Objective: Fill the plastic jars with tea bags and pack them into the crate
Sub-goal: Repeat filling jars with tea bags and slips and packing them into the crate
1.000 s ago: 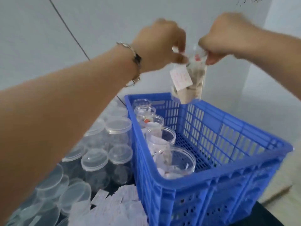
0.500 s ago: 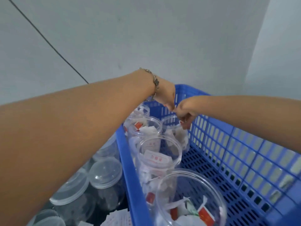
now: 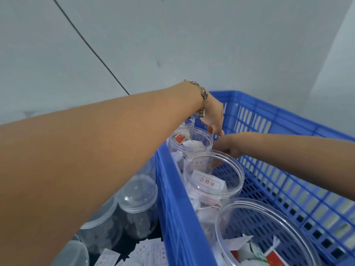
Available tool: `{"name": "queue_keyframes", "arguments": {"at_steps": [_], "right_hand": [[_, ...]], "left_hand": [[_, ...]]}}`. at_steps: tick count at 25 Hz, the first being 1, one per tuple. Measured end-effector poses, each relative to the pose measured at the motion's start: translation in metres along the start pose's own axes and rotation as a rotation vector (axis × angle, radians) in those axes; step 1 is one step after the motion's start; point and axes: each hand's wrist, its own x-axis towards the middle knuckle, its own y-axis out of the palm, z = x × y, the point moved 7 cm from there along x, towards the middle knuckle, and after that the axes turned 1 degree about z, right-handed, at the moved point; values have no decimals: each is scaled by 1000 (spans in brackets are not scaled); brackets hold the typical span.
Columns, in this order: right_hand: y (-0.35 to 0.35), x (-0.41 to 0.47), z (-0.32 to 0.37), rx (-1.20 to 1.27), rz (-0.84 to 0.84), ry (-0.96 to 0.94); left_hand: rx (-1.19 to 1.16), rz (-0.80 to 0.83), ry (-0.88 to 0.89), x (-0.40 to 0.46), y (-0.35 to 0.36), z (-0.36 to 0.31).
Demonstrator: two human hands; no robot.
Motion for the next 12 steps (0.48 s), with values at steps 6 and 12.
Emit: {"name": "queue_keyframes", "arguments": {"at_steps": [6,12], "right_hand": [[-26,-40,21,-259,-40,-51],[-55,-170,157,-114,-251,-558]], "left_hand": [[-163,-139,-52,-50,-21,31],[-231,-344,-304,-168,-40,114]]}}
